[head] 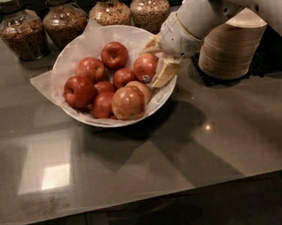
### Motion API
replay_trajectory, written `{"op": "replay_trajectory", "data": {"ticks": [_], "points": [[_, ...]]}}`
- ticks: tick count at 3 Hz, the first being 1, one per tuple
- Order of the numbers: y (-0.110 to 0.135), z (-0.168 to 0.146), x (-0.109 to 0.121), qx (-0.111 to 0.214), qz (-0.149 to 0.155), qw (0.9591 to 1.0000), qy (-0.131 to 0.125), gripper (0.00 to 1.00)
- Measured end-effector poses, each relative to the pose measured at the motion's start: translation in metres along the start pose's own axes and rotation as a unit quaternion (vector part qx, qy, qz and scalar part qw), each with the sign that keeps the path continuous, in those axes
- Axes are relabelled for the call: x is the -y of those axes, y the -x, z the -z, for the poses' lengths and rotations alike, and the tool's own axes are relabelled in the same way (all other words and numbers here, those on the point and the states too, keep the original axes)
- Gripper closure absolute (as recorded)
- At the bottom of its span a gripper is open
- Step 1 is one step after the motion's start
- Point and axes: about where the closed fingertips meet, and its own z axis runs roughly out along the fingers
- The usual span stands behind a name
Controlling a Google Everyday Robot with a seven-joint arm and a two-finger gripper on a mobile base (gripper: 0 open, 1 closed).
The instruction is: Pick apple from white bowl
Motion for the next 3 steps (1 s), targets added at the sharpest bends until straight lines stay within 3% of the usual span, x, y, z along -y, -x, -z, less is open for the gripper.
{"op": "replay_trajectory", "data": {"ticks": [1,2,3], "points": [[0.02,0.024,0.007,0.06,0.01,0.9979,-0.023,1.0],[0.038,0.048,0.016,0.126,0.013,0.9912,-0.041,1.0],[0.057,0.059,0.017,0.193,-0.004,0.9809,-0.026,1.0]]}}
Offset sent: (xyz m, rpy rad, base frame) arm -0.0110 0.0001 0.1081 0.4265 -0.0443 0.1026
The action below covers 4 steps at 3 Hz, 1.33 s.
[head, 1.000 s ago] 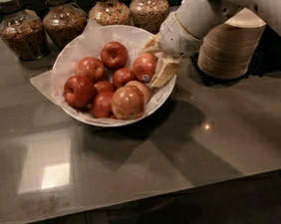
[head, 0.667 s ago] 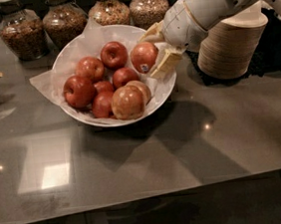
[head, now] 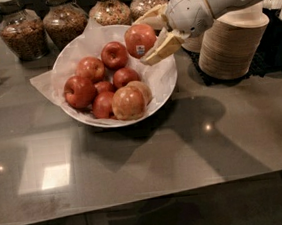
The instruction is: Pick apple from white bowl
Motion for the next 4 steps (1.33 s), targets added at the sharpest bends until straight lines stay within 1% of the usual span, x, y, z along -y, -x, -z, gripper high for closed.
{"op": "replay_trajectory", "data": {"ticks": [1,2,3,4], "points": [[0.024,0.006,-0.019,0.044,-0.015,0.9989,0.005,1.0],[0.037,0.001,-0.058,0.062,-0.037,0.9973,0.014,1.0],[0.037,0.001,-0.058,0.062,-0.037,0.9973,0.014,1.0],[0.045,-0.018,-0.078,0.072,-0.04,0.9959,0.037,1.0]]}}
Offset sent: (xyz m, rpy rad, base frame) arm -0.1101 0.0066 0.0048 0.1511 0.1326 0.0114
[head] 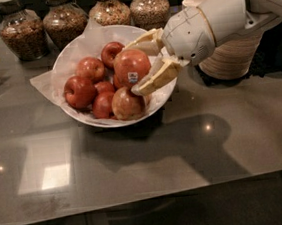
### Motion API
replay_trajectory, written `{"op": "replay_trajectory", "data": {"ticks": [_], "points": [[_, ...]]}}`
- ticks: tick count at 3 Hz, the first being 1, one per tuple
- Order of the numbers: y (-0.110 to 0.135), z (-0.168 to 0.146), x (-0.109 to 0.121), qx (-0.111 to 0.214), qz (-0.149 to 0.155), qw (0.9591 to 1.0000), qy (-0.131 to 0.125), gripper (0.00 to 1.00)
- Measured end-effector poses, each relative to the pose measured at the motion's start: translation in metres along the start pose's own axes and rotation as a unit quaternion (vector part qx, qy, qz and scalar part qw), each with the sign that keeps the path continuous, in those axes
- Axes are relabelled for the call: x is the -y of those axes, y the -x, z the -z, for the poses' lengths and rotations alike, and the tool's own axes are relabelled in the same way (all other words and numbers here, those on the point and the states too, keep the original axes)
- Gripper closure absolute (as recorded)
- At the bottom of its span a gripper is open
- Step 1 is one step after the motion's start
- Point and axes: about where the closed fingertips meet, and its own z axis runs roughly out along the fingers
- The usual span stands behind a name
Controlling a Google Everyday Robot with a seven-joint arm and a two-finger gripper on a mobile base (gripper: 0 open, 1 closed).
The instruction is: Pick apple from white bowl
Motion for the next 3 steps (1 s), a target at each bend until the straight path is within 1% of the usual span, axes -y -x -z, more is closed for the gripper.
{"op": "replay_trajectory", "data": {"ticks": [1,2,3], "points": [[0.015,-0.022,-0.035,0.015,0.008,0.9996,0.023,1.0],[0.026,-0.035,-0.072,0.029,0.015,0.9988,0.035,1.0],[0.026,-0.035,-0.072,0.029,0.015,0.9988,0.035,1.0]]}}
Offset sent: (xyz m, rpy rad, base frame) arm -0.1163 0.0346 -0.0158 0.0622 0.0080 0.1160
